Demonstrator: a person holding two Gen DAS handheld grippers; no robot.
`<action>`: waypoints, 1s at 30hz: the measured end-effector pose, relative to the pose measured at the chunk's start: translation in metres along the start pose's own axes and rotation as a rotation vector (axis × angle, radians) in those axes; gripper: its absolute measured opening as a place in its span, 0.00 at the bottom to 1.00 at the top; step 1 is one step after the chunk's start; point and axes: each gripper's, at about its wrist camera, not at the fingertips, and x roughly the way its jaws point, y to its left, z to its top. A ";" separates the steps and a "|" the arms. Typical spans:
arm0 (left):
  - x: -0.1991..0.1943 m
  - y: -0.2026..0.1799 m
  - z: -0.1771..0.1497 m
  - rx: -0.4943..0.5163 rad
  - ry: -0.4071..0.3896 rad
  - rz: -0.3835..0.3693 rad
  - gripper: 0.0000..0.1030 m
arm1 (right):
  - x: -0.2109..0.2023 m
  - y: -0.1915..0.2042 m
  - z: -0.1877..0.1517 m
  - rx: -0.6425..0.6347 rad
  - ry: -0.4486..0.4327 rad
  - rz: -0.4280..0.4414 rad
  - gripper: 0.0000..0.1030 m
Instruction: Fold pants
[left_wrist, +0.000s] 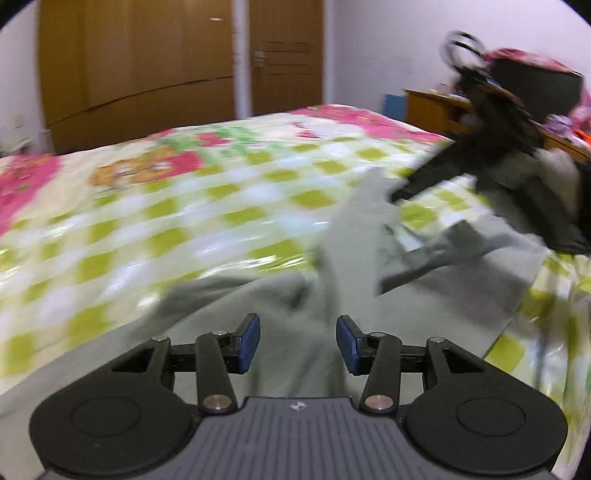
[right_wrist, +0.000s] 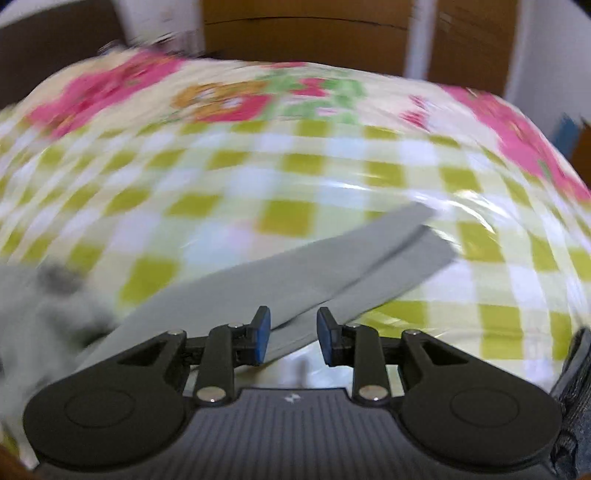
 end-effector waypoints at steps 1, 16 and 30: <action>0.009 -0.006 0.004 0.007 0.002 -0.015 0.56 | 0.006 -0.012 0.003 0.044 -0.002 -0.004 0.27; 0.068 -0.033 0.014 0.054 0.066 -0.066 0.58 | 0.084 -0.075 0.042 0.337 -0.007 0.045 0.25; 0.019 -0.060 0.047 0.139 -0.064 -0.056 0.63 | -0.102 -0.119 0.040 0.484 -0.304 0.226 0.02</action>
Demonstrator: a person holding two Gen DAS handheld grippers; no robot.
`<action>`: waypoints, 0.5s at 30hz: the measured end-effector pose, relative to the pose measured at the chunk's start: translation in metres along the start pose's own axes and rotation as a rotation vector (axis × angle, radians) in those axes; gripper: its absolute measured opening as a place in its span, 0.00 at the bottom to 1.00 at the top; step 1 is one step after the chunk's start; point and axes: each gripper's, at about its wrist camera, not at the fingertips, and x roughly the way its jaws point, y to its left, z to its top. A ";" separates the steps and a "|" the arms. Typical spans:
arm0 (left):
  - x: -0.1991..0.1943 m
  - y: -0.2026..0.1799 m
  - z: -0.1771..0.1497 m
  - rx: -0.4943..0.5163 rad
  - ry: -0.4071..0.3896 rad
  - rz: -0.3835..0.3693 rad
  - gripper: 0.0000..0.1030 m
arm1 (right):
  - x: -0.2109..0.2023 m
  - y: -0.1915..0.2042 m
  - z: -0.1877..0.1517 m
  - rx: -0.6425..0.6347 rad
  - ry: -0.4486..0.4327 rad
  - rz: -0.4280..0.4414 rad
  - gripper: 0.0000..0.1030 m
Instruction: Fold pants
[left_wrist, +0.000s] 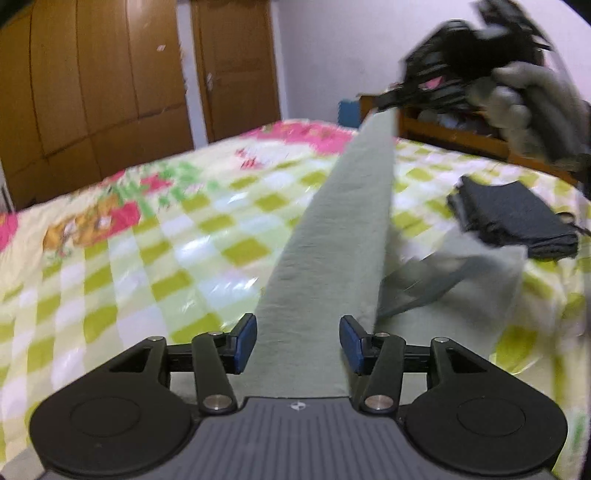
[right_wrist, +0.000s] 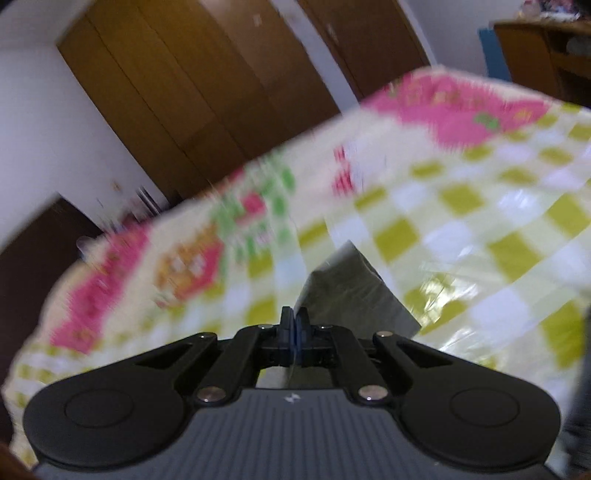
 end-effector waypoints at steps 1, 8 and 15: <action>-0.004 -0.006 0.001 0.005 -0.009 -0.012 0.64 | -0.027 -0.005 -0.002 0.008 -0.027 0.004 0.02; 0.019 -0.051 -0.025 0.068 0.127 -0.125 0.66 | -0.102 -0.086 -0.081 0.145 0.048 -0.164 0.02; 0.038 -0.073 -0.032 0.121 0.203 -0.122 0.66 | -0.076 -0.150 -0.134 0.322 0.145 -0.236 0.08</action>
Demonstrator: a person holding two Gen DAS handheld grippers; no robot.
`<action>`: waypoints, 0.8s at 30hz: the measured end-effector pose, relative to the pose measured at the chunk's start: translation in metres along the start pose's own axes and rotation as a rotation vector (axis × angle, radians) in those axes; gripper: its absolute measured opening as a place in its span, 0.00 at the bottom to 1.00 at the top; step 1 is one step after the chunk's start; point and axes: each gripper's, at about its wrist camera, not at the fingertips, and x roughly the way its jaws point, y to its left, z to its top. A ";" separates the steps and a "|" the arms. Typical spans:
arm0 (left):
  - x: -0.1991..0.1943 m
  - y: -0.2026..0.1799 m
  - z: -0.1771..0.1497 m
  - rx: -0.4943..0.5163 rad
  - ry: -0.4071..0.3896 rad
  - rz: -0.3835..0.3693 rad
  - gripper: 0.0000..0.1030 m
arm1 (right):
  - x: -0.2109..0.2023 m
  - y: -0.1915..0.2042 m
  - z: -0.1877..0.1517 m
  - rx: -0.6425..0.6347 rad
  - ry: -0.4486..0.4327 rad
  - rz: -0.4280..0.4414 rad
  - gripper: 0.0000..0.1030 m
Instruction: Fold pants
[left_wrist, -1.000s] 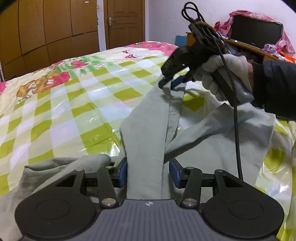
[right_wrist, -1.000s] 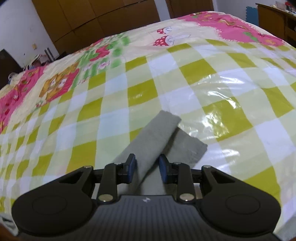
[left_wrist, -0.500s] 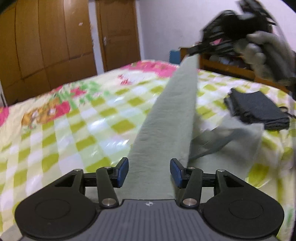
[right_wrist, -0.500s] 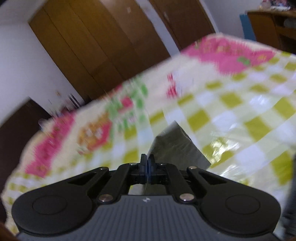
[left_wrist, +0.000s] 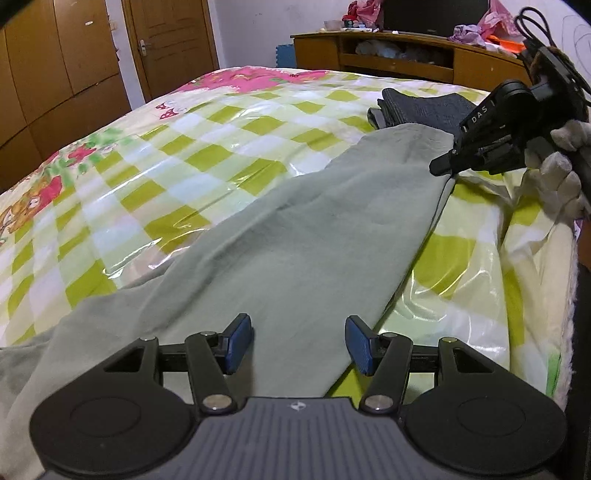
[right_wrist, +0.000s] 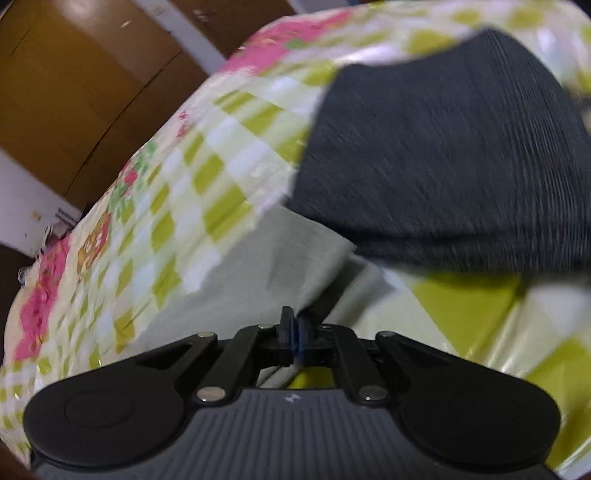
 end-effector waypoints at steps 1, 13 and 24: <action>0.001 0.000 0.002 -0.001 0.003 -0.002 0.66 | -0.001 -0.001 0.001 0.010 -0.008 0.013 0.08; 0.002 -0.004 0.005 0.010 0.001 -0.003 0.66 | -0.012 -0.001 0.017 0.021 -0.086 0.052 0.03; 0.002 -0.002 0.002 -0.002 -0.005 -0.005 0.66 | -0.026 -0.028 0.009 0.102 -0.044 -0.010 0.40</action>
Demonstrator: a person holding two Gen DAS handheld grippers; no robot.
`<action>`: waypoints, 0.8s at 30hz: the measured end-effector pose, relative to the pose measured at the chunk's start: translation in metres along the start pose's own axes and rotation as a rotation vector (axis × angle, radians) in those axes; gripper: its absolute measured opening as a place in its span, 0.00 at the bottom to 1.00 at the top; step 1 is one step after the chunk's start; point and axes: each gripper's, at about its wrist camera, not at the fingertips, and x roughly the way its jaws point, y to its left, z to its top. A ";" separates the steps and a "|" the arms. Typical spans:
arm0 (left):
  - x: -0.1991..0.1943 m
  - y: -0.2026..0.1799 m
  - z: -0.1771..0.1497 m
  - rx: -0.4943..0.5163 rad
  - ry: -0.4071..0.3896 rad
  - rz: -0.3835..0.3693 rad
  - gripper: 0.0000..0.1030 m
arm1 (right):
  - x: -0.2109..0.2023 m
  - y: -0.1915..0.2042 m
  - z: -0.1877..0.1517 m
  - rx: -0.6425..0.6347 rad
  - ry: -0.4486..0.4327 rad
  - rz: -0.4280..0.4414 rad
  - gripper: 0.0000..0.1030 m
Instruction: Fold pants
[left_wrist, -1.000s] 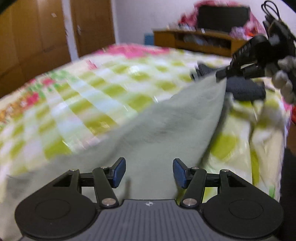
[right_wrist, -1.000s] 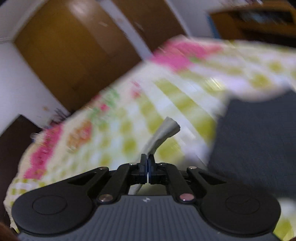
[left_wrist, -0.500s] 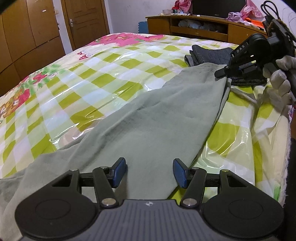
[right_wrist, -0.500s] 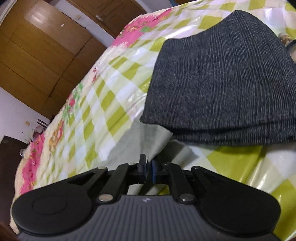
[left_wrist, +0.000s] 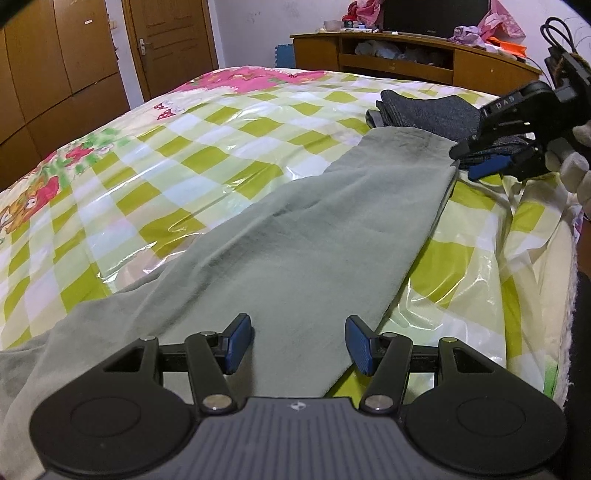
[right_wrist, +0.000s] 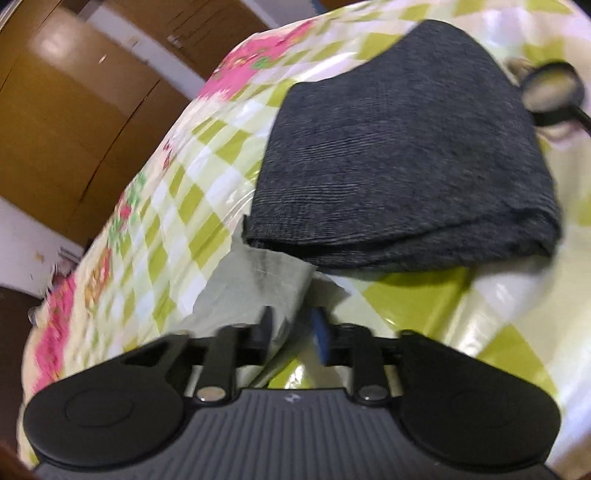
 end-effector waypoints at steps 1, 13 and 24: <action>0.000 0.000 0.000 -0.001 -0.002 -0.001 0.66 | -0.001 -0.001 -0.001 -0.008 -0.001 -0.010 0.40; 0.001 -0.001 -0.001 -0.010 -0.003 -0.006 0.66 | 0.045 0.005 -0.003 0.088 0.033 0.102 0.04; 0.011 -0.012 -0.007 -0.031 0.018 -0.049 0.71 | -0.012 0.000 0.005 0.033 -0.081 0.049 0.04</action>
